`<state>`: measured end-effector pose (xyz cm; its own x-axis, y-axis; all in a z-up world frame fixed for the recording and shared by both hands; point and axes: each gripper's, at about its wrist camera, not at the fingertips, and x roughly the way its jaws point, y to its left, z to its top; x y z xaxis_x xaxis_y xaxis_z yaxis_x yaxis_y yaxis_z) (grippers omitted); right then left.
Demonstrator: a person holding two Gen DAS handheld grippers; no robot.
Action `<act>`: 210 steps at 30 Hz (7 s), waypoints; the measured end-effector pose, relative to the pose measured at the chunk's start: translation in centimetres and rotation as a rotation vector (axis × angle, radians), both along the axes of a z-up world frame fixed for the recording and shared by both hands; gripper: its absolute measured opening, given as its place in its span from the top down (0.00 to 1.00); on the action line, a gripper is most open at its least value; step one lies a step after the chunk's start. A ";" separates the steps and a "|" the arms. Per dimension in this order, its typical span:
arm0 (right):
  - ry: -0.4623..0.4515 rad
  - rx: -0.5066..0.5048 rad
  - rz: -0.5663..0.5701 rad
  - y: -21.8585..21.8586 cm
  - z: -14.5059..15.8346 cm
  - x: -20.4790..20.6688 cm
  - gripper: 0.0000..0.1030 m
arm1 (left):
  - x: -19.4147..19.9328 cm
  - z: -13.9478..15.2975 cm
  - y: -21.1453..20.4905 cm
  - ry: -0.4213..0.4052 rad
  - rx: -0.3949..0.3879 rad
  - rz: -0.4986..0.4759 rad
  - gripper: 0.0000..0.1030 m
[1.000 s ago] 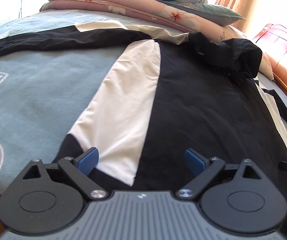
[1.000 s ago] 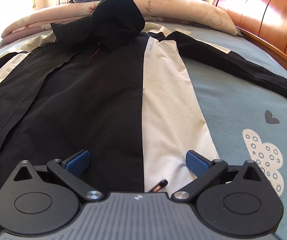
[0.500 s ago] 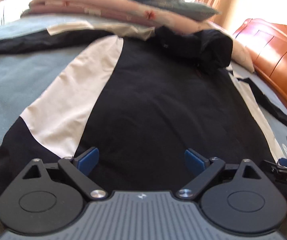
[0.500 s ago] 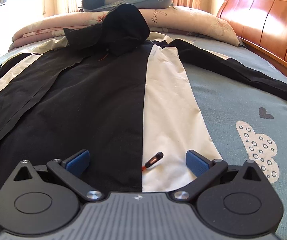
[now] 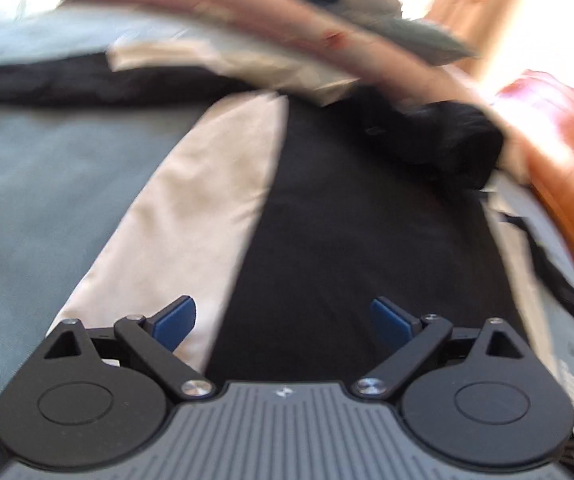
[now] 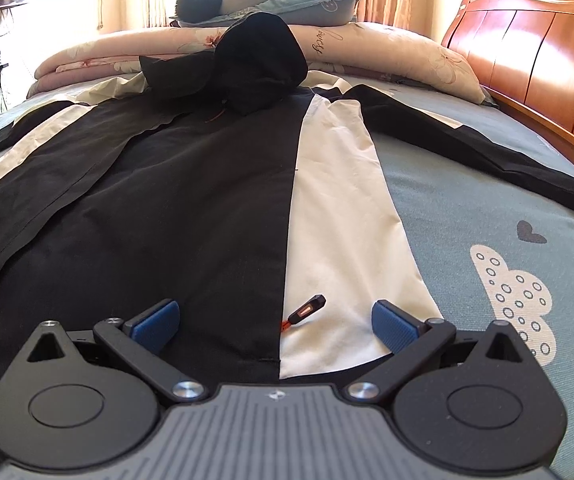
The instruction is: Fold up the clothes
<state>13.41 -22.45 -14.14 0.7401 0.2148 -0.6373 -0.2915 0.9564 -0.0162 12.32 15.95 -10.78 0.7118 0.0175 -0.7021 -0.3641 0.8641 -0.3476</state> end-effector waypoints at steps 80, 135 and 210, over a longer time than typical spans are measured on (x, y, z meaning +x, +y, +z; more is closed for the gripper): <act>0.075 0.044 0.064 -0.8 4.2 -2.2 0.00 | -6.2 1.0 3.3 0.318 -0.219 -0.124 0.07; 0.202 -0.037 0.155 7.2 0.6 23.0 0.00 | 18.1 -2.2 0.2 -0.113 0.104 -0.332 0.01; 0.242 0.056 0.436 34.5 4.6 38.2 0.31 | 19.0 -2.8 -0.7 -0.107 0.165 -0.337 0.01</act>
<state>51.61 12.06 -9.53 0.4061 0.5097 -0.7585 -0.6535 0.7421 0.1489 31.31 15.29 -13.61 0.7663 -0.1233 -0.6305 -0.0196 0.9765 -0.2148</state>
